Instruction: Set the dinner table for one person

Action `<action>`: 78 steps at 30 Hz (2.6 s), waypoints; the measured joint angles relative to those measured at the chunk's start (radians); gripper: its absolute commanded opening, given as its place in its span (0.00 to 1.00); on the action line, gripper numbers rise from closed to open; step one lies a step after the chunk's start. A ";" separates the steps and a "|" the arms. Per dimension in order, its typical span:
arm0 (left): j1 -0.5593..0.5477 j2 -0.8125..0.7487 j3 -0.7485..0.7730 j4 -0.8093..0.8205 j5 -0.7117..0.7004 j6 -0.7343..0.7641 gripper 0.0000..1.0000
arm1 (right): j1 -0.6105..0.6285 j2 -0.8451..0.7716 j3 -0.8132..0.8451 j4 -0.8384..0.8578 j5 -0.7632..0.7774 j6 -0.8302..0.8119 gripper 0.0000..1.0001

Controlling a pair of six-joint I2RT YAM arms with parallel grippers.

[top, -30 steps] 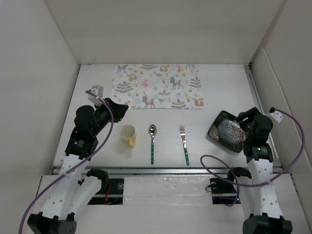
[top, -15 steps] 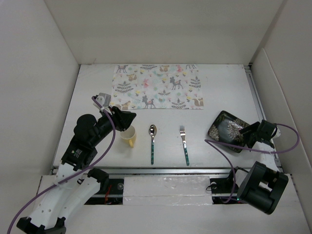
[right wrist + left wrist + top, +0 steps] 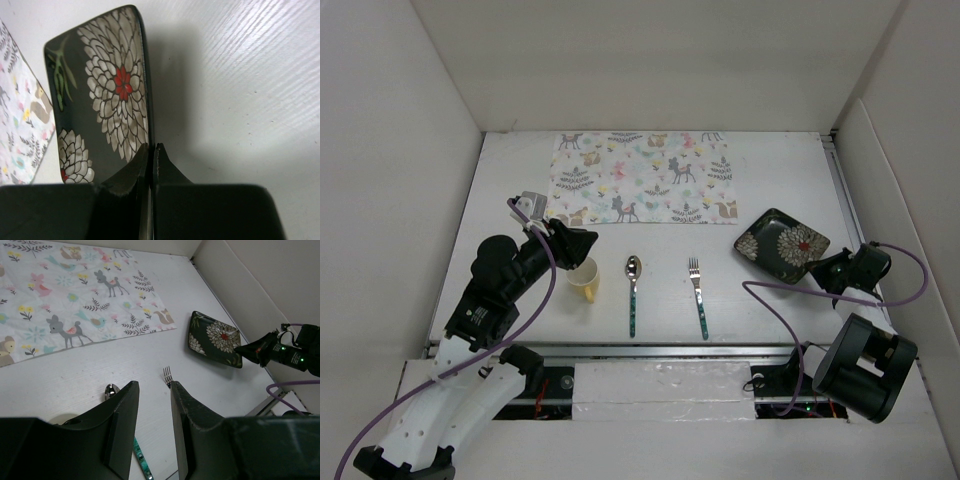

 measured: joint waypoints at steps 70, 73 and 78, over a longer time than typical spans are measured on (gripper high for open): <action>0.009 -0.008 0.000 -0.013 -0.219 0.014 0.60 | 0.864 1.283 1.509 0.017 -0.063 0.190 0.07; 0.009 -0.005 0.000 -0.013 -0.213 0.014 0.60 | 0.864 1.287 1.497 0.022 -0.058 0.197 0.32; 0.009 -0.001 0.000 -0.013 -0.204 0.014 0.60 | 0.863 1.280 1.479 0.057 -0.060 0.207 0.54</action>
